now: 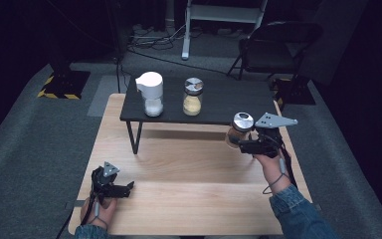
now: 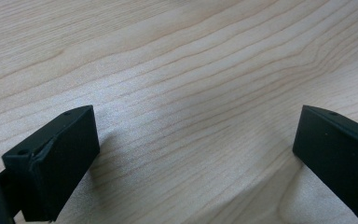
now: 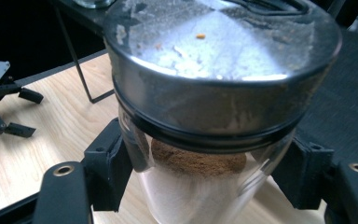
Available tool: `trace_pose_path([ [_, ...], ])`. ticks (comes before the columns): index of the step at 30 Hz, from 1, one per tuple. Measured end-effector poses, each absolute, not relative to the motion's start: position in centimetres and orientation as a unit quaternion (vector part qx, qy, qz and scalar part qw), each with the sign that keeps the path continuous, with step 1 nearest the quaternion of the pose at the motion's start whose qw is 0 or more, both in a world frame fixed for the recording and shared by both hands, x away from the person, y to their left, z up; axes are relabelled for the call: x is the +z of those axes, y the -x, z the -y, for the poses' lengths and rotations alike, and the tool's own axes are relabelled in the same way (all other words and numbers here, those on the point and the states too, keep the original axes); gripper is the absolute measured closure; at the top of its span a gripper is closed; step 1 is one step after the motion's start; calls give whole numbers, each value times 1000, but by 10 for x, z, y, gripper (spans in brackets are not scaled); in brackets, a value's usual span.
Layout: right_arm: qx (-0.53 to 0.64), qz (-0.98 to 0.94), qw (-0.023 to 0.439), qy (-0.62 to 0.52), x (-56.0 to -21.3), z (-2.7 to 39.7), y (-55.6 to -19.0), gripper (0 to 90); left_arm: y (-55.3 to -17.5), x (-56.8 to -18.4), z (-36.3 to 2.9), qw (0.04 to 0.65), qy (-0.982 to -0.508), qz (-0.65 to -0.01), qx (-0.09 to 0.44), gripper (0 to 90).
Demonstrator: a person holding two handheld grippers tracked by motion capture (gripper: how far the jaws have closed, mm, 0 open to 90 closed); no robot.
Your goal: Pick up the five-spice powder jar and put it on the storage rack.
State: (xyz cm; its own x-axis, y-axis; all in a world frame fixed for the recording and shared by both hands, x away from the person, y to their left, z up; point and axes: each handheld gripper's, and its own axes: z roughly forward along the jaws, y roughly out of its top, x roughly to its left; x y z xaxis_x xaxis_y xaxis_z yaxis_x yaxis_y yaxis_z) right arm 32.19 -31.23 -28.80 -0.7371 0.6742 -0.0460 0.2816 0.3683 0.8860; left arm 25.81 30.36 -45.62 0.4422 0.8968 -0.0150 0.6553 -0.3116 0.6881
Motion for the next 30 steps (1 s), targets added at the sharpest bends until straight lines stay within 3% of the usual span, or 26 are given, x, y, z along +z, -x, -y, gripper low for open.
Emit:
trace_pose_path([
  [16, 476, -797, 231, -292, -246, 306, -327, 295, -258, -456, -304, 318, -787, -493, 190, 3],
  [30, 476, -789, 240, -306, -233, 290, -351, 295, -258, -456, -304, 318, -787, -493, 190, 3],
])
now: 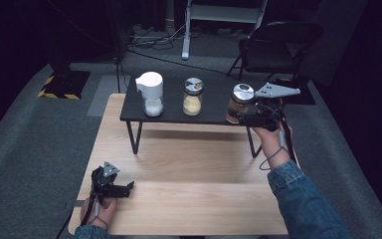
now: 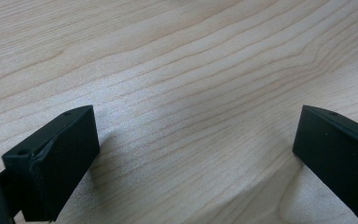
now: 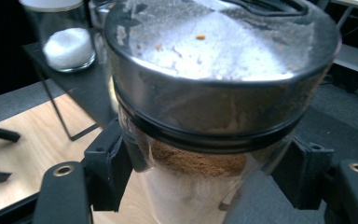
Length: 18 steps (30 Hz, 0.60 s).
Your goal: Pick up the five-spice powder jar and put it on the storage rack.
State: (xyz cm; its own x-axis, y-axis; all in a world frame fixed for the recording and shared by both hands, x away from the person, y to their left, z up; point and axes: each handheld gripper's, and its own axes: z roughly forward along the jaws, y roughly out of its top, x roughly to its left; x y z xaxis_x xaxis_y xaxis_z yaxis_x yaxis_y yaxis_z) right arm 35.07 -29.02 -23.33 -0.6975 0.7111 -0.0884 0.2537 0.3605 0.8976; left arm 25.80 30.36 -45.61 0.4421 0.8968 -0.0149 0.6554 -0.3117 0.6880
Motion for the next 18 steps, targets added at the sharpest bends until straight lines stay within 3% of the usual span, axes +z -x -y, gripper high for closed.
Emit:
trace_pose_path([
  [18, 460, -780, 253, -341, -249, 268, -381, 295, -258, -456, -304, 318, -787, -493, 190, 3],
])
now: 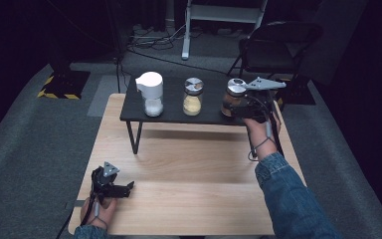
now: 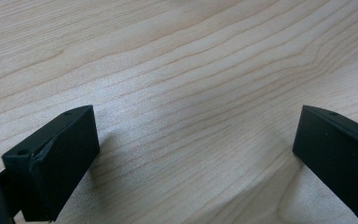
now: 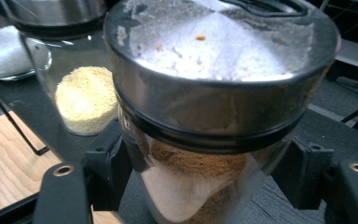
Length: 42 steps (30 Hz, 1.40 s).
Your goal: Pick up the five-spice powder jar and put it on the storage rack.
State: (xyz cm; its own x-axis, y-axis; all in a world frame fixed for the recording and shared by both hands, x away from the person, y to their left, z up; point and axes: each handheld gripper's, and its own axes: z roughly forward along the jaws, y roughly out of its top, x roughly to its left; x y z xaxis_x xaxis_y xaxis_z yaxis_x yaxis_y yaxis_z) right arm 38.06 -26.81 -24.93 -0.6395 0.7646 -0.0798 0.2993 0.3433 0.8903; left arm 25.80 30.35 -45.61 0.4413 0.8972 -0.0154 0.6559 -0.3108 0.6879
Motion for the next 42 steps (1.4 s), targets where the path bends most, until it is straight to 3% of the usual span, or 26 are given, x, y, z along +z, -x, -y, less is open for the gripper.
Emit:
trace_pose_path([
  [19, 471, -771, 238, -356, -266, 275, -394, 292, -258, -456, -304, 318, -788, -492, 190, 3],
  [30, 494, -756, 237, -358, -272, 281, -389, 80, -258, -456, -304, 318, -788, -492, 191, 3],
  [42, 508, -754, 234, -345, -274, 293, -375, 61, -258, -456, -304, 318, -788, -492, 190, 3],
])
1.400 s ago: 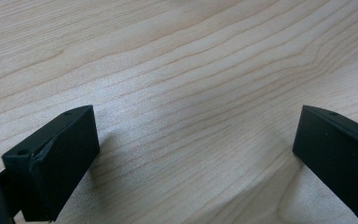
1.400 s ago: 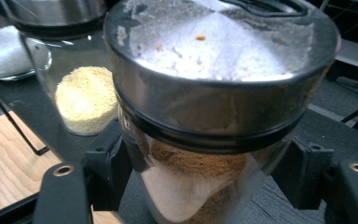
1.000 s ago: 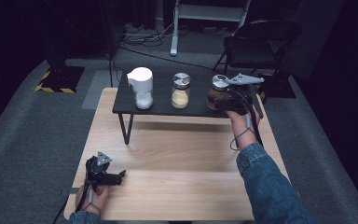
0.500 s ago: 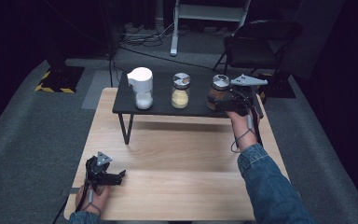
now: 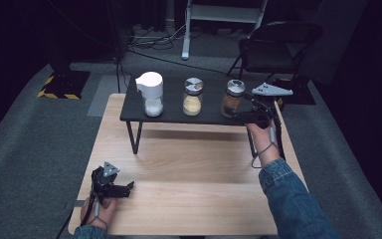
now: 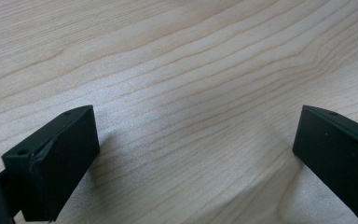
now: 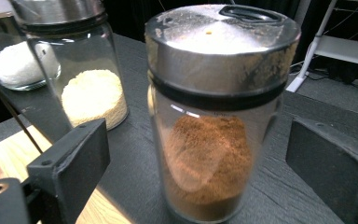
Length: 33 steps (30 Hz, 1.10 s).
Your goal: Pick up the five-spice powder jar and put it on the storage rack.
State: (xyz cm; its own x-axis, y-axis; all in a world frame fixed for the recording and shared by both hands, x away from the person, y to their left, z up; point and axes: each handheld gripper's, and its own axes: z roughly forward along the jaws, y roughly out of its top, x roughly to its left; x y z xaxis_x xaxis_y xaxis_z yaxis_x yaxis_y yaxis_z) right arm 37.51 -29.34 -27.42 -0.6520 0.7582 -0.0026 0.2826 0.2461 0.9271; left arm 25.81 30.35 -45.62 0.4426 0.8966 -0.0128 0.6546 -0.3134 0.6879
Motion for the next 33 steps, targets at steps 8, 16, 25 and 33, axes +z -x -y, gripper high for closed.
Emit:
trace_pose_path([
  [8, 517, -751, 234, -337, -273, 302, -362, 61, -258, -456, -304, 318, -788, -492, 190, 3],
  [16, 519, -754, 240, -324, -272, 305, -346, 61, -258, -456, -304, 318, -788, -492, 191, 3],
  [25, 517, -756, 245, -318, -275, 313, -332, 61, -258, -456, -304, 318, -788, -492, 191, 3],
  [33, 523, -753, 248, -313, -277, 326, -320, 61, -258, -456, -303, 318, -788, -492, 191, 3],
])
